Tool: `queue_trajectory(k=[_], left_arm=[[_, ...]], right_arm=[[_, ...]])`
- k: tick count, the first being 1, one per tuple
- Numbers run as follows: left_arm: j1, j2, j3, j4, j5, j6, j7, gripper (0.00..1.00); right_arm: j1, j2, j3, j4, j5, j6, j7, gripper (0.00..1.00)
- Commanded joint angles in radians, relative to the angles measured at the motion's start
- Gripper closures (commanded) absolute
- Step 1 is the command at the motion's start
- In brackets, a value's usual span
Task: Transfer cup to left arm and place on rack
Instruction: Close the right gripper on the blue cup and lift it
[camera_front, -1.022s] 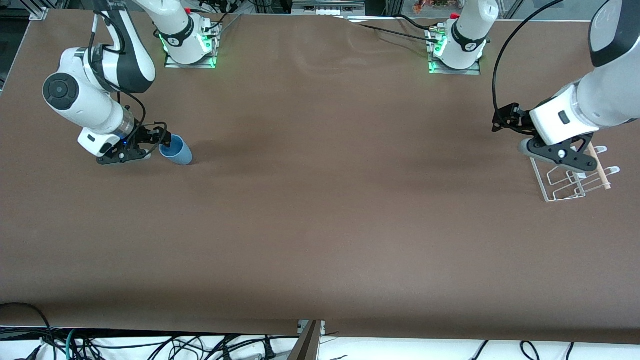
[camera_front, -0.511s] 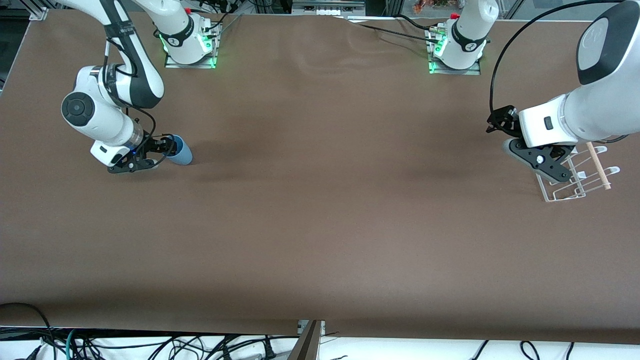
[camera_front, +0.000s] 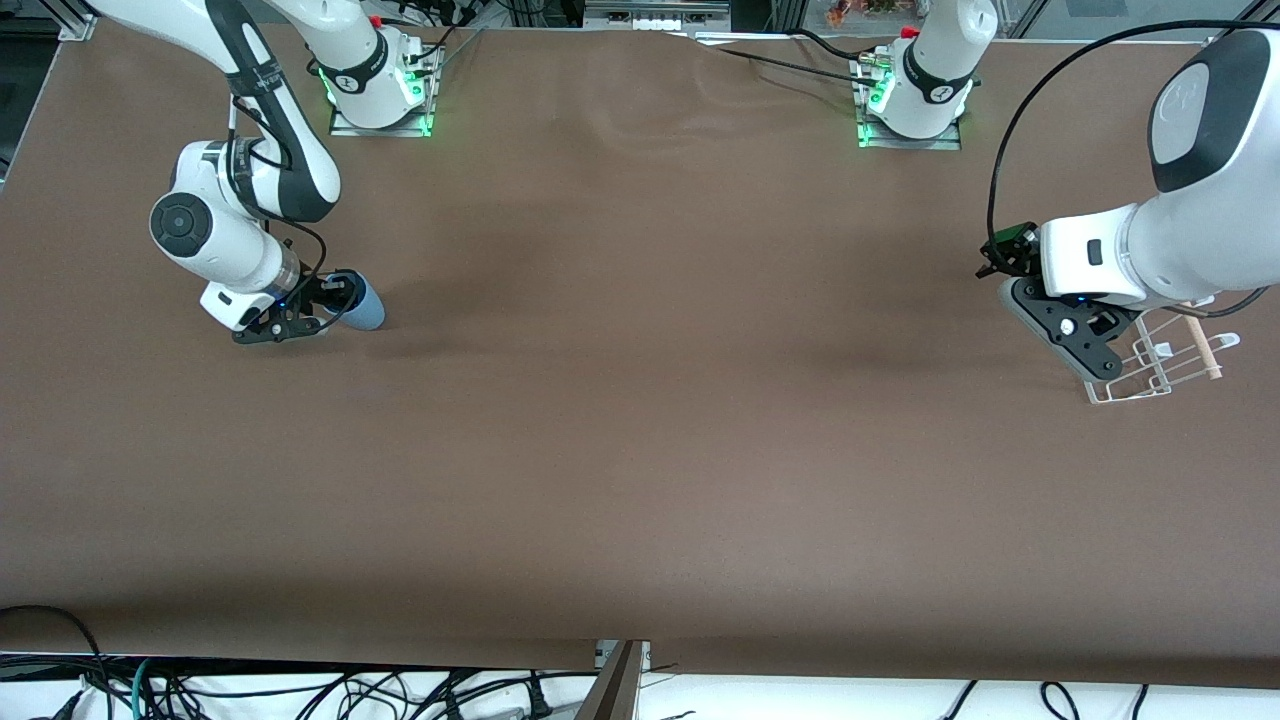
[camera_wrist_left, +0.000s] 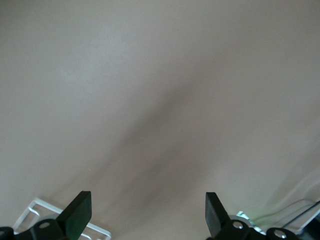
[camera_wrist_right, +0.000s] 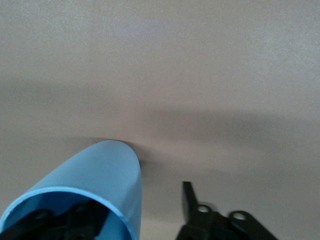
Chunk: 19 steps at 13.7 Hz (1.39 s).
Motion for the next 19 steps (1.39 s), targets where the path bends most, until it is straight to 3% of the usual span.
queue_trajectory(k=[1, 2, 5, 8, 14, 19], left_arm=[[0.011, 0.002, 0.0, -0.012, -0.017, 0.04, 0.111, 0.0], [0.02, 0.002, 0.0, -0.012, -0.017, 0.05, 0.124, 0.0], [0.029, 0.003, 0.0, -0.049, -0.02, 0.126, 0.185, 0.0], [0.029, 0.006, 0.002, -0.052, -0.119, 0.134, 0.266, 0.0], [0.015, 0.011, 0.002, -0.058, -0.332, 0.158, 0.346, 0.0], [-0.008, 0.01, -0.001, -0.054, -0.512, 0.181, 0.405, 0.0]], right_arm=[[-0.005, -0.01, 0.0, -0.008, -0.002, 0.011, 0.004, 0.93], [-0.005, -0.01, 0.0, -0.007, 0.0, 0.01, 0.008, 1.0], [-0.005, -0.009, 0.001, 0.011, 0.009, -0.004, 0.012, 1.0], [0.008, -0.01, 0.013, 0.131, 0.038, -0.195, 0.078, 1.0], [0.087, 0.032, 0.029, 0.453, 0.271, -0.634, 0.243, 1.0], [0.221, 0.049, 0.029, 0.56, 0.537, -0.717, 0.53, 1.0]])
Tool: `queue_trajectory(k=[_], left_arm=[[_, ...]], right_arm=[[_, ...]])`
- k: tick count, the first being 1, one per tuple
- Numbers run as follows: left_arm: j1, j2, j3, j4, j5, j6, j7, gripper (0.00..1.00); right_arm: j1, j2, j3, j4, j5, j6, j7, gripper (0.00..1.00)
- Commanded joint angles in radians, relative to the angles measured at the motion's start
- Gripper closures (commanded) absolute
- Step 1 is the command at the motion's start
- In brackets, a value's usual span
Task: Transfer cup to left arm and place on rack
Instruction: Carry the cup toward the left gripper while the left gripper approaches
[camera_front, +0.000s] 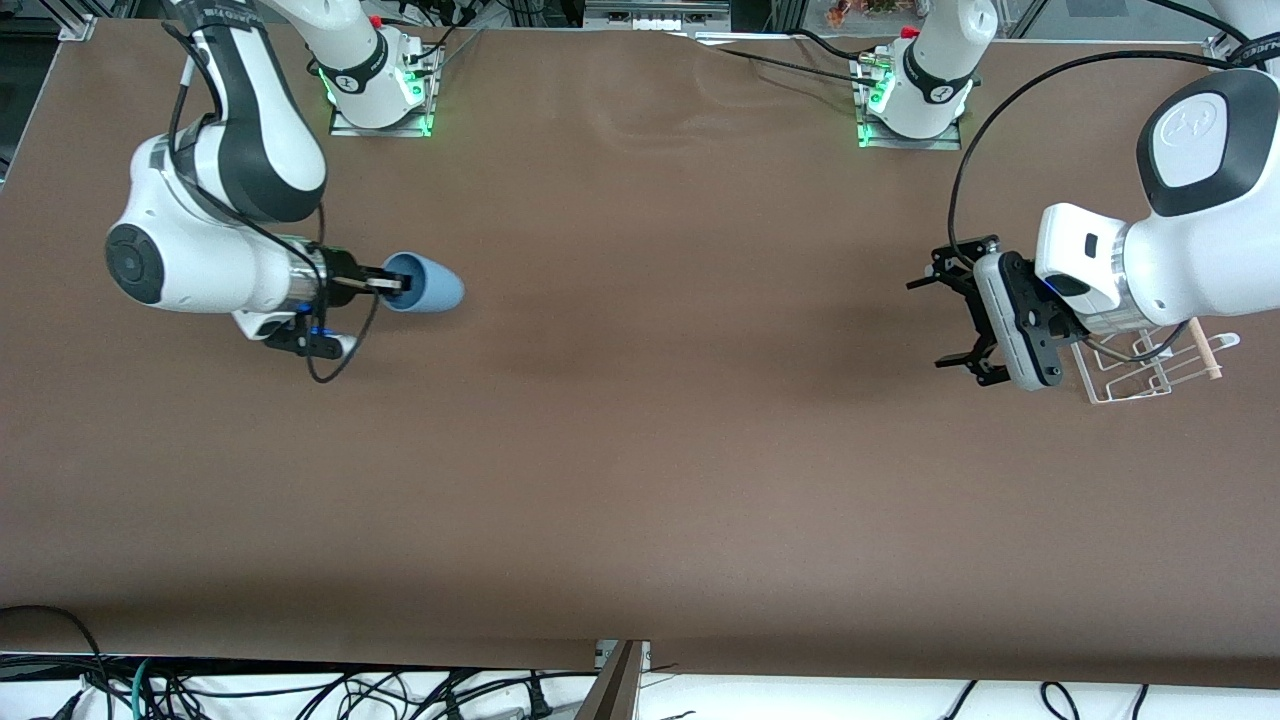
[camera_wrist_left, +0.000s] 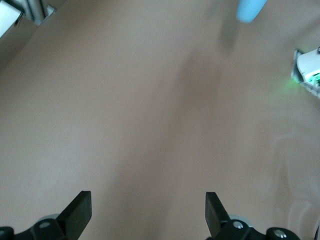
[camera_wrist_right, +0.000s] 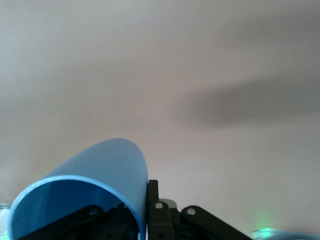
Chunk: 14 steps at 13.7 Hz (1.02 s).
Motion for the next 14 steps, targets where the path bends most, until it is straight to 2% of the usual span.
queue_trajectory(k=[1, 4, 7, 11, 12, 14], left_arm=[[-0.019, -0.008, 0.002, -0.008, -0.078, 0.035, 0.037, 0.0], [-0.028, -0.004, -0.003, -0.008, -0.156, 0.041, 0.046, 0.0], [-0.031, -0.003, -0.005, -0.011, -0.193, 0.053, 0.193, 0.0], [-0.032, -0.008, -0.006, -0.035, -0.279, 0.053, 0.36, 0.0], [-0.034, -0.012, -0.027, -0.038, -0.274, 0.053, 0.373, 0.0], [-0.032, -0.018, -0.083, -0.04, -0.245, 0.064, 0.373, 0.0]], right_arm=[[0.089, 0.023, -0.006, 0.084, 0.133, -0.028, 0.197, 1.0], [0.167, 0.102, -0.006, 0.259, 0.286, -0.028, 0.425, 1.0], [0.238, 0.191, -0.004, 0.411, 0.414, -0.007, 0.645, 1.0], [0.313, 0.22, 0.0, 0.445, 0.589, 0.175, 0.817, 1.0], [0.327, 0.221, 0.002, 0.445, 0.631, 0.205, 0.839, 1.0], [0.355, 0.222, 0.002, 0.445, 0.656, 0.255, 0.883, 1.0]])
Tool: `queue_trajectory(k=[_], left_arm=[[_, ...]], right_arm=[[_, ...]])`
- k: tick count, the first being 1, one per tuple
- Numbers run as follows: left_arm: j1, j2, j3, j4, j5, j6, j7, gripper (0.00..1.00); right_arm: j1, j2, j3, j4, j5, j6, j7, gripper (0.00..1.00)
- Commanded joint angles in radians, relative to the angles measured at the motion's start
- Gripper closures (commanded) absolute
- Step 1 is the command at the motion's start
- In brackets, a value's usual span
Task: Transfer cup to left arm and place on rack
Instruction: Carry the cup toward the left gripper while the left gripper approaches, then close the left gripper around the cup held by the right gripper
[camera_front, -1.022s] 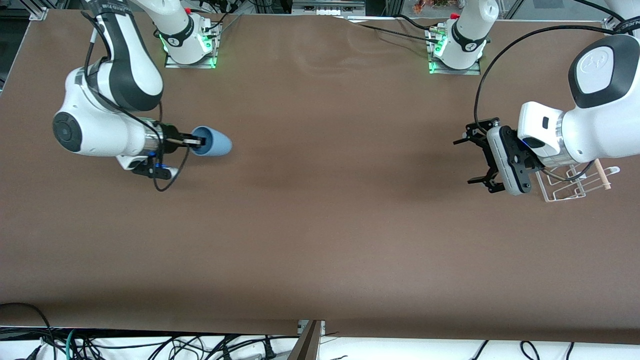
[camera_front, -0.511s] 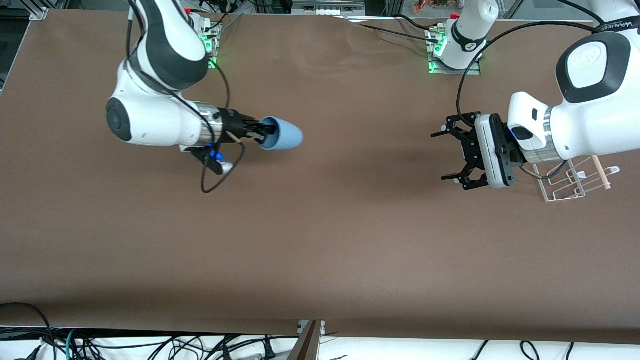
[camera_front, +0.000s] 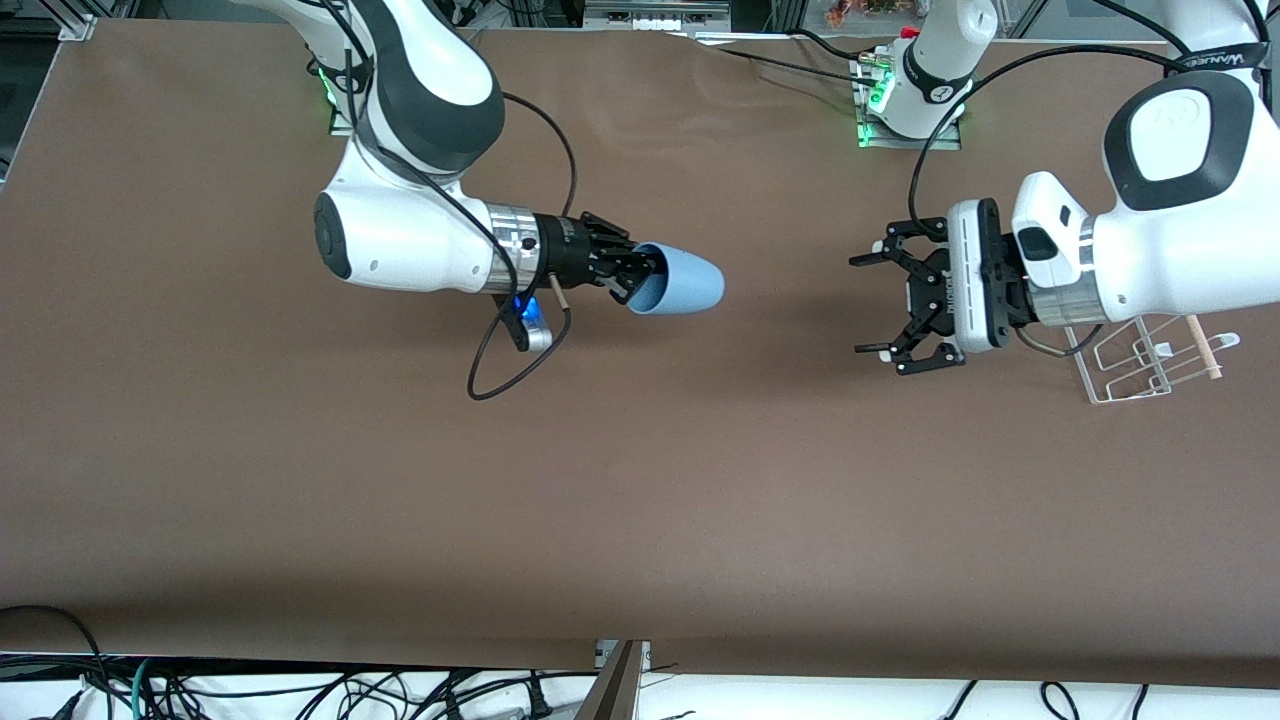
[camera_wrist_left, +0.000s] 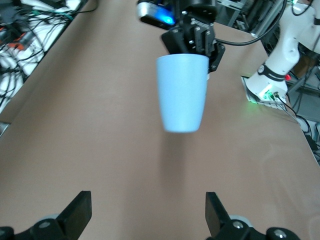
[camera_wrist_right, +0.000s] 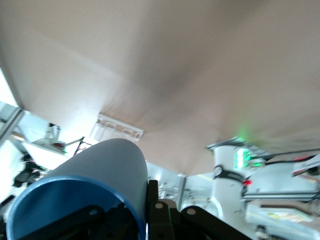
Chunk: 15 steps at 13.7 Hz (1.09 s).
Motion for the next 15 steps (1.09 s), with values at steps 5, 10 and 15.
queue_trajectory(k=[5, 10, 15], left_arm=[[-0.013, -0.016, -0.106, -0.029, 0.036, 0.121, 0.034, 0.0], [-0.039, -0.014, -0.158, -0.079, 0.095, 0.257, 0.03, 0.0], [-0.041, -0.014, -0.217, -0.114, 0.096, 0.349, 0.013, 0.0]], right_arm=[[0.036, 0.037, 0.004, 0.071, 0.036, 0.085, 0.177, 1.0], [0.03, 0.048, 0.004, 0.102, 0.039, 0.082, 0.189, 1.0], [0.027, 0.046, 0.002, 0.105, 0.065, 0.083, 0.2, 1.0]])
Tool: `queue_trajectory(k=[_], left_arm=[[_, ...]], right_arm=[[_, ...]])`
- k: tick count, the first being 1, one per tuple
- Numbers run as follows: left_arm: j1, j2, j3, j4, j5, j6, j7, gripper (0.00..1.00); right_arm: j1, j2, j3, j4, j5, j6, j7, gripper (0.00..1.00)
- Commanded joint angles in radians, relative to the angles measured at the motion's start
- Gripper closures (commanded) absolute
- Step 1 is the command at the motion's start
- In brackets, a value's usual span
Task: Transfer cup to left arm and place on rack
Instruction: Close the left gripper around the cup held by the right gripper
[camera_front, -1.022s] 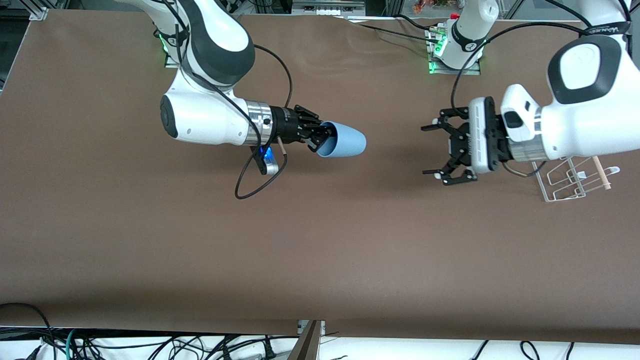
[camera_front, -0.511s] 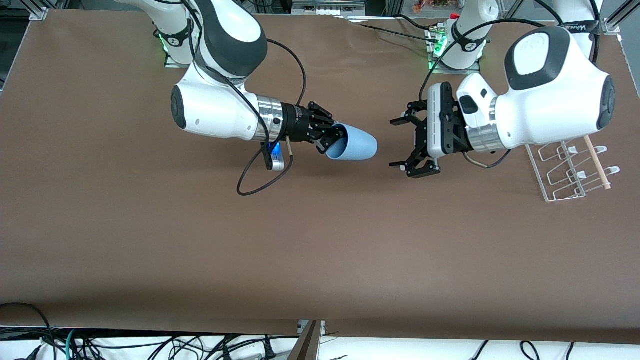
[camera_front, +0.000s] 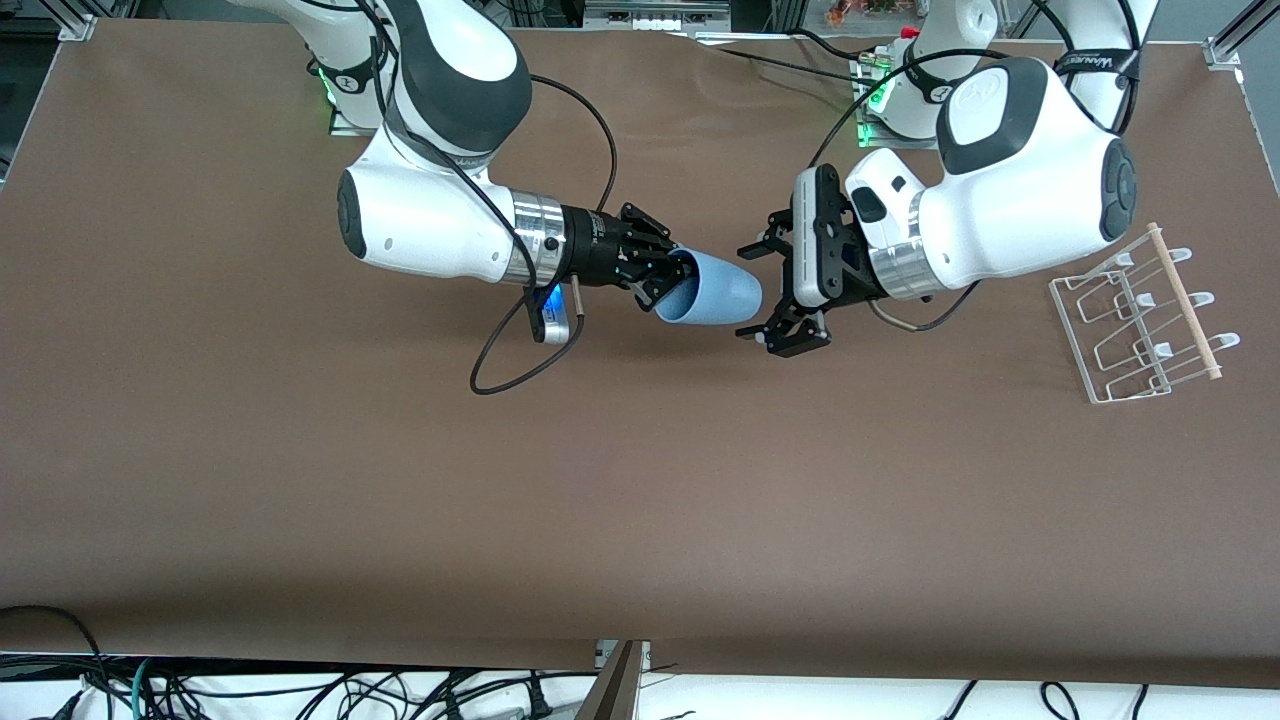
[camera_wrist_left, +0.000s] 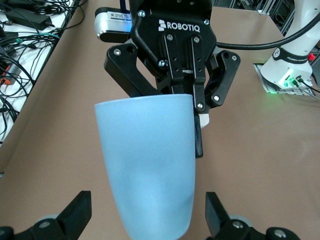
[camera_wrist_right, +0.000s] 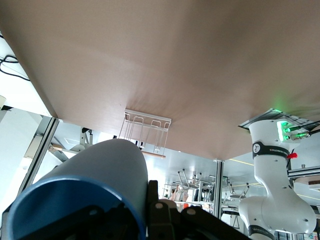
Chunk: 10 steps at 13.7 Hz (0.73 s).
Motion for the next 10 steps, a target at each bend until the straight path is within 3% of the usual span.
queue_trajectory(k=[1, 6, 7, 9, 10], left_arm=[[-0.001, -0.015, -0.031, -0.05, 0.016, 0.075, -0.007, 0.0], [-0.006, -0.014, -0.088, -0.074, 0.054, 0.158, -0.111, 0.0], [-0.006, -0.014, -0.095, -0.073, 0.089, 0.158, -0.125, 0.05], [-0.004, -0.017, -0.098, -0.074, 0.096, 0.158, -0.143, 0.93], [-0.003, -0.018, -0.1, -0.074, 0.096, 0.158, -0.158, 0.96]], right_arm=[[-0.005, 0.018, 0.002, 0.035, 0.018, -0.002, 0.021, 1.0], [-0.005, 0.018, 0.0, 0.035, 0.018, -0.011, 0.021, 1.0], [-0.005, 0.018, 0.0, 0.035, 0.018, -0.011, 0.021, 1.0], [-0.005, 0.018, -0.001, 0.035, 0.018, -0.013, 0.021, 1.0], [-0.005, 0.018, -0.001, 0.035, 0.018, -0.013, 0.022, 1.0]])
